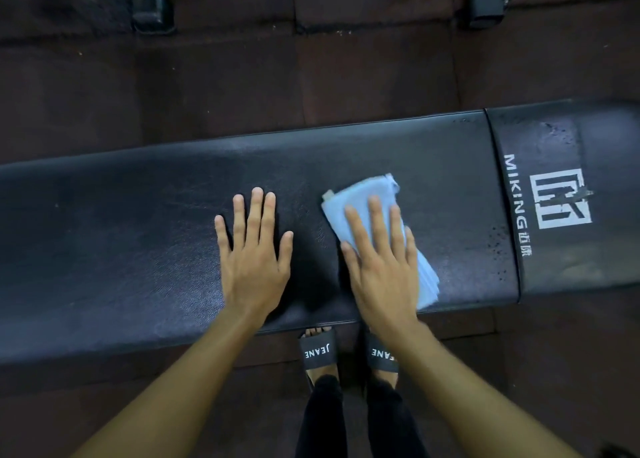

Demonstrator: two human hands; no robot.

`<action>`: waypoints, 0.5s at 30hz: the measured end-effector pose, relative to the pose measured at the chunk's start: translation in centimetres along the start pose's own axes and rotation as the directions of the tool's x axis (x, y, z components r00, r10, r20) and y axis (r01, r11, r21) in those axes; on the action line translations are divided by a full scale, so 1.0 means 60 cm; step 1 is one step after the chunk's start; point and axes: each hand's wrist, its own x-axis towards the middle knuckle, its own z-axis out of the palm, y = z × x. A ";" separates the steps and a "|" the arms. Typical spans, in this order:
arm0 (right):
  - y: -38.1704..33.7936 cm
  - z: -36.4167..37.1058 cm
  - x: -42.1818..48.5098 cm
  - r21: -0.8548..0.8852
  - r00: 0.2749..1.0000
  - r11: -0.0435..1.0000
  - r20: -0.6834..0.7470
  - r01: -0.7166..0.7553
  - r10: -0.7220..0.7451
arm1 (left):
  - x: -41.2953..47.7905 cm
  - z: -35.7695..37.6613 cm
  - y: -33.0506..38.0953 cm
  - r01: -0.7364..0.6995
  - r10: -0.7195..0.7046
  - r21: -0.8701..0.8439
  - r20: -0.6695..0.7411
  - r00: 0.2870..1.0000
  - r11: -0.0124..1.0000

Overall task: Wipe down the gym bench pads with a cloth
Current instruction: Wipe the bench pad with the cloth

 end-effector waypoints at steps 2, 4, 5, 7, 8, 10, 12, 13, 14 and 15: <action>0.011 -0.011 0.067 0.006 0.998 0.998 -0.005 0.069 -0.069 | 0.000 -0.003 0.010 0.030 -0.029 -0.047 0.007 1.000 0.998; 0.034 -0.025 0.128 0.033 0.996 0.996 0.004 0.086 -0.086 | 0.004 -0.005 0.038 0.042 -0.042 -0.079 -0.007 0.999 0.996; 0.050 -0.033 0.154 0.044 0.997 0.996 0.010 0.078 -0.078 | 0.006 -0.004 0.059 0.022 -0.023 -0.081 -0.016 1.000 0.996; 0.082 -0.049 0.196 0.050 0.999 0.998 0.012 0.043 -0.044 | 0.012 -0.002 0.112 -0.046 0.043 -0.068 -0.041 0.998 0.997; 0.099 -0.057 0.211 0.047 1.000 0.999 0.005 0.027 -0.027 | 0.016 -0.001 0.142 -0.072 0.069 -0.064 -0.053 0.996 0.995; 0.139 -0.070 0.221 0.047 1.000 0.999 -0.008 0.002 -0.002 | 0.027 0.002 0.202 -0.102 0.099 -0.066 -0.054 0.994 0.993; 0.185 -0.080 0.201 0.056 1.000 0.998 -0.018 -0.020 0.021 | 0.038 0.008 0.253 -0.114 0.112 -0.068 -0.035 0.993 0.991; 0.206 -0.083 0.181 0.059 0.999 0.998 -0.021 -0.034 0.035 | 0.044 0.012 0.273 -0.106 0.105 -0.070 -0.022 0.994 0.992; 0.226 -0.083 0.154 0.057 0.999 0.997 -0.027 -0.042 0.043 | 0.051 0.018 0.289 -0.088 0.087 -0.074 -0.010 0.996 0.993; 0.241 -0.081 0.121 0.048 0.999 0.998 -0.033 -0.039 0.041 | 0.056 0.025 0.300 -0.062 0.062 -0.076 0.001 0.998 0.995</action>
